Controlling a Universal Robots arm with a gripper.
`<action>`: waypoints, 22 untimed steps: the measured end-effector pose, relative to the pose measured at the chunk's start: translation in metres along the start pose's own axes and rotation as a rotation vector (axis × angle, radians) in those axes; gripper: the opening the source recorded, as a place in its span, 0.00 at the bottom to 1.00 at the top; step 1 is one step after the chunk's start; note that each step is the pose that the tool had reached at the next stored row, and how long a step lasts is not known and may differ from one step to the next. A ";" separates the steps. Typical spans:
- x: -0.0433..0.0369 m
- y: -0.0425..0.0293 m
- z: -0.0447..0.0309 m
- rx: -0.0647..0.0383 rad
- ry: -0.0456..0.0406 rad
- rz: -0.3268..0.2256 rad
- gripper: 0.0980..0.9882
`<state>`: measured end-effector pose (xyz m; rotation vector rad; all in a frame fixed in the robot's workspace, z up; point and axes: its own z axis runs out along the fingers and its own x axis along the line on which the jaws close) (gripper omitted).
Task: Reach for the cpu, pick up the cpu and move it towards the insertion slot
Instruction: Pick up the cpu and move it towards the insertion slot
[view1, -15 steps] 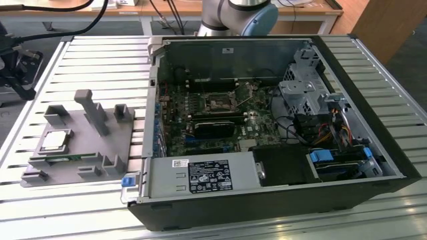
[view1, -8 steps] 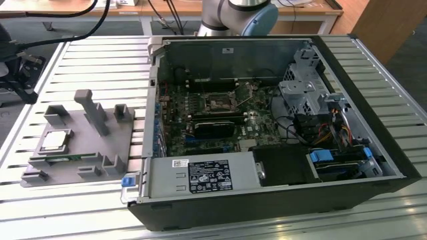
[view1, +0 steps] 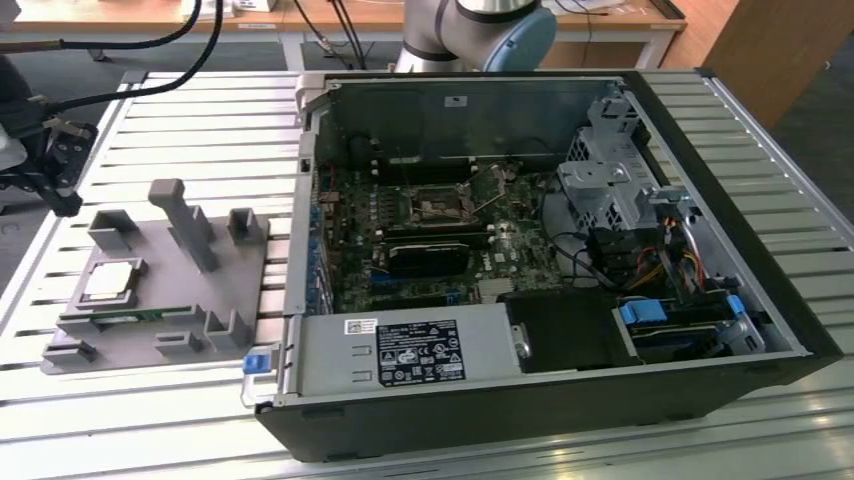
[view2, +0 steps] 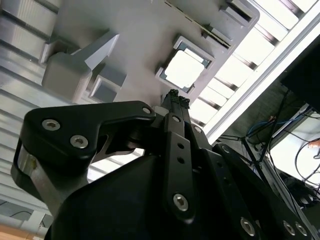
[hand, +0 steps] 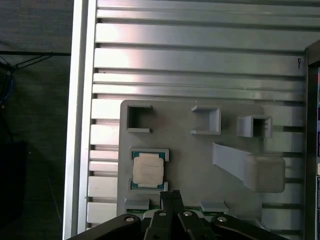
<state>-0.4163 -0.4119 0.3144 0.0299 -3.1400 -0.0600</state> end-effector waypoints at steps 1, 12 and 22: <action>0.0000 -0.0002 0.0012 0.000 0.0000 0.000 0.01; 0.0000 -0.0015 0.0129 0.000 0.0000 0.000 0.01; 0.0000 -0.0019 0.0225 0.000 0.0002 0.000 0.01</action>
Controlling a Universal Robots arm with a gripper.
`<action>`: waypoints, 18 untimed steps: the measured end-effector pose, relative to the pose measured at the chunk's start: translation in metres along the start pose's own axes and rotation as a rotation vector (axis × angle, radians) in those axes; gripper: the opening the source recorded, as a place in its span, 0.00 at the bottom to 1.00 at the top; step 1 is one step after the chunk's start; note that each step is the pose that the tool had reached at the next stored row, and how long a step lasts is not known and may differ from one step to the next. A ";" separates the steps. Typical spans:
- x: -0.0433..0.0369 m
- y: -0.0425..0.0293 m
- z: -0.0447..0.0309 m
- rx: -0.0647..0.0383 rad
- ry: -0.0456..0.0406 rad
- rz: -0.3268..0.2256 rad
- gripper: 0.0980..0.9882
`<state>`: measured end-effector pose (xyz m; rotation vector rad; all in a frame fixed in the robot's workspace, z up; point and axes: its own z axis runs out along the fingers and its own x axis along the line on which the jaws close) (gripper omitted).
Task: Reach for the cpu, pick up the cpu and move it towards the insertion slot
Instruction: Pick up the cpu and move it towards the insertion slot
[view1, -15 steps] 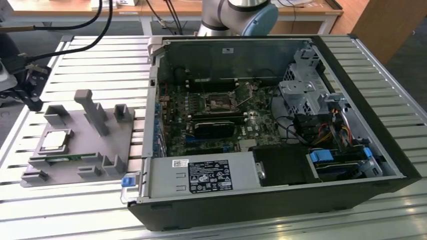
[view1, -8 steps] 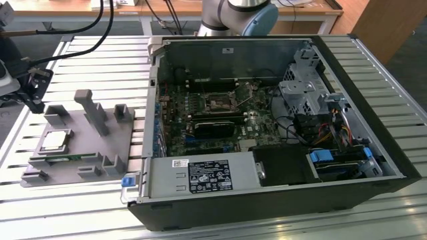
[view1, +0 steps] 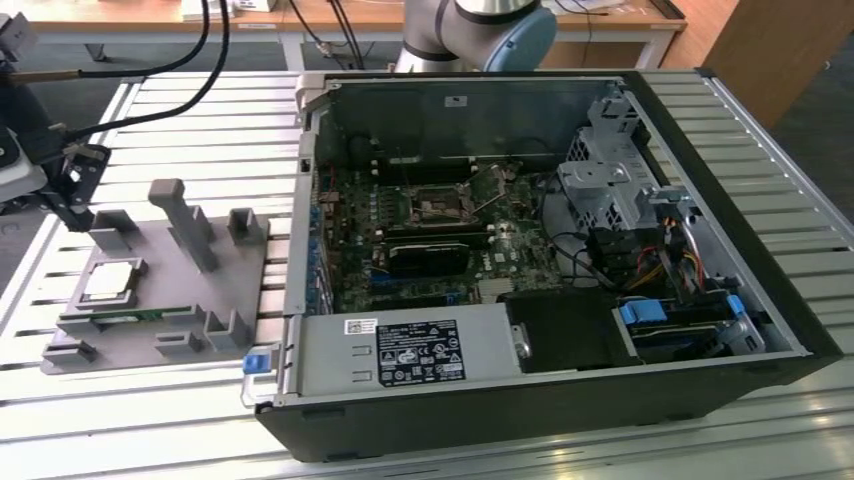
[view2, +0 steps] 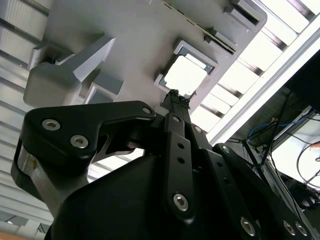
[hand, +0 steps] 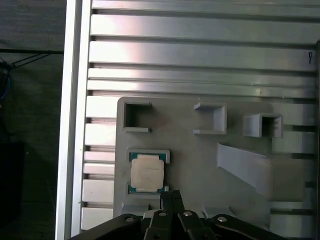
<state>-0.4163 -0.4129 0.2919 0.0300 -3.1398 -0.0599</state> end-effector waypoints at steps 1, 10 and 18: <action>0.0000 0.0000 0.0010 0.000 0.0000 0.000 0.01; 0.0000 -0.0007 0.0138 0.000 0.0009 0.000 0.01; 0.0007 -0.0032 0.0276 0.000 0.0014 0.000 0.01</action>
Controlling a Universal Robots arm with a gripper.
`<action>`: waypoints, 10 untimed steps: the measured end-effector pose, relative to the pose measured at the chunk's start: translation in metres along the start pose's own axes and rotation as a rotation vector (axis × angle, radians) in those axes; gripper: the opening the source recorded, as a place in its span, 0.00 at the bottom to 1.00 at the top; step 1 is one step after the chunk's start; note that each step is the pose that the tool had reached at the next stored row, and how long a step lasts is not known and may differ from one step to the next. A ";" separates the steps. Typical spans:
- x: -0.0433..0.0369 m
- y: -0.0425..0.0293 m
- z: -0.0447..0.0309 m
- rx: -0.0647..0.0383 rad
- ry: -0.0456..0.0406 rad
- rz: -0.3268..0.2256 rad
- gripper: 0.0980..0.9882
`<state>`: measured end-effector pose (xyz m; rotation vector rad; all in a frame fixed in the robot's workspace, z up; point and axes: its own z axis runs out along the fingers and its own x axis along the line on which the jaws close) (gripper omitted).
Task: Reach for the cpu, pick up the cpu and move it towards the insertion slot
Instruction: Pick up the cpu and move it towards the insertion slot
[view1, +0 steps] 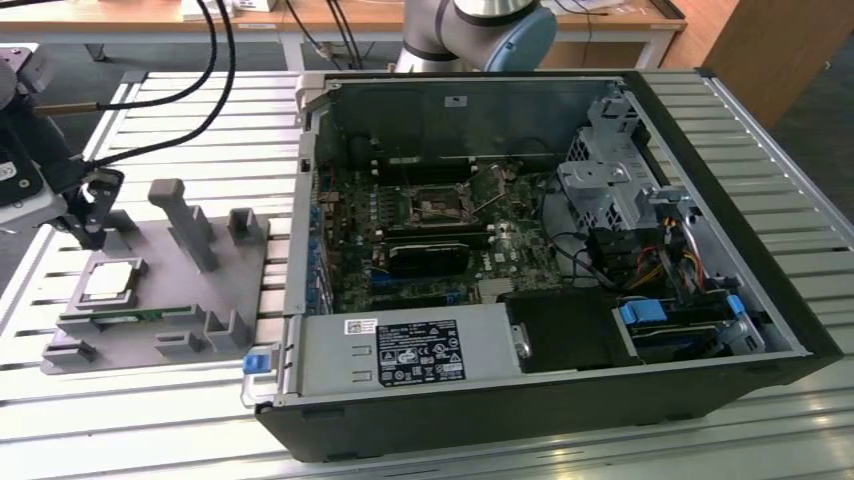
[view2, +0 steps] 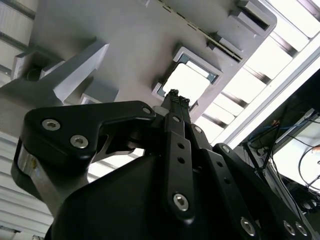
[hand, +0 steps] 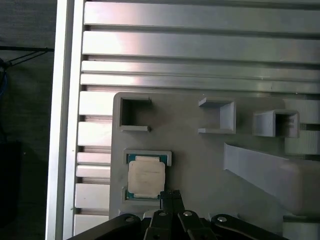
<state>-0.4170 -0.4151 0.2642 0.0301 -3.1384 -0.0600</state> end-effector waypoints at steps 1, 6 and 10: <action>0.0004 -0.0004 0.0016 0.000 0.0000 0.000 0.01; 0.0007 -0.0012 0.0091 0.000 -0.0002 0.000 0.01; 0.0007 -0.0016 0.0140 0.000 -0.0001 0.000 0.01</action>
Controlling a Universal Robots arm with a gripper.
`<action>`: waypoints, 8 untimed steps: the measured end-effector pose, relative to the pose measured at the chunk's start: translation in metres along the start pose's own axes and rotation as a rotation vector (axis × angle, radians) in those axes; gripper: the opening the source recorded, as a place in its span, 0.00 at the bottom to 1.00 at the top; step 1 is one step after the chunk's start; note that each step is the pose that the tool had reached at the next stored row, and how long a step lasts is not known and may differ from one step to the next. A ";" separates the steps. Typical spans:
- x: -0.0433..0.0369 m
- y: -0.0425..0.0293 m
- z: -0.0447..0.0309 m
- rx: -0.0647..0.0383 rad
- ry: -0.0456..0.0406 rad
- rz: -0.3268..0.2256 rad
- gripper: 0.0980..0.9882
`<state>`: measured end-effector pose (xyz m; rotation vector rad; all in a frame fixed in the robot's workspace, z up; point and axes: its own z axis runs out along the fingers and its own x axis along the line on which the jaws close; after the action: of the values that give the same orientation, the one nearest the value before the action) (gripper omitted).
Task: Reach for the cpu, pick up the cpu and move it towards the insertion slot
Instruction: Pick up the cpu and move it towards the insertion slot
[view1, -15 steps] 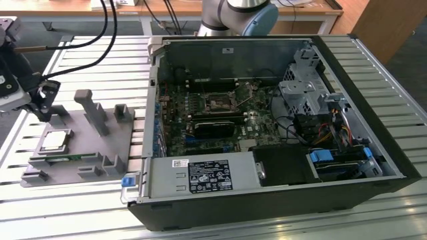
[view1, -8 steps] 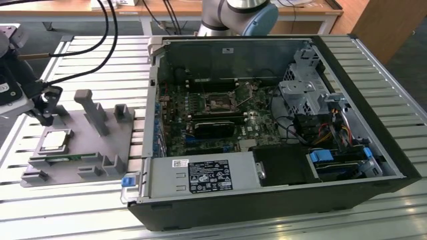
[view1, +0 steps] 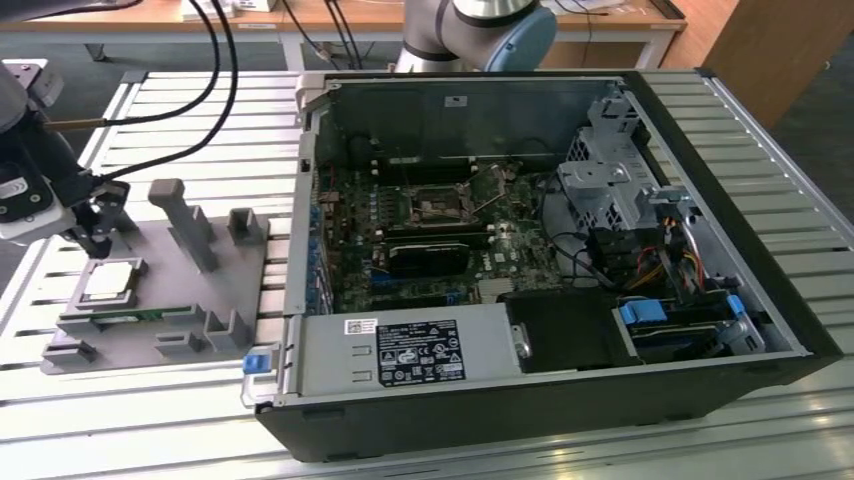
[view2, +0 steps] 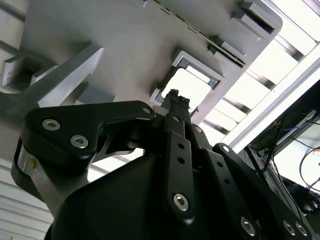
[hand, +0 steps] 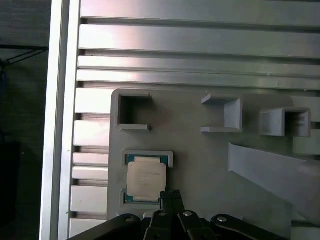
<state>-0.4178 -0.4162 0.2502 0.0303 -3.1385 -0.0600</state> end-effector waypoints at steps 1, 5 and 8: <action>0.0000 -0.0001 0.0011 0.000 0.0000 0.000 0.01; 0.0000 -0.0004 0.0052 0.000 0.0001 0.000 0.01; 0.0000 -0.0009 0.0083 0.000 0.0000 0.000 0.01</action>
<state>-0.4178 -0.4167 0.2418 0.0305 -3.1385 -0.0601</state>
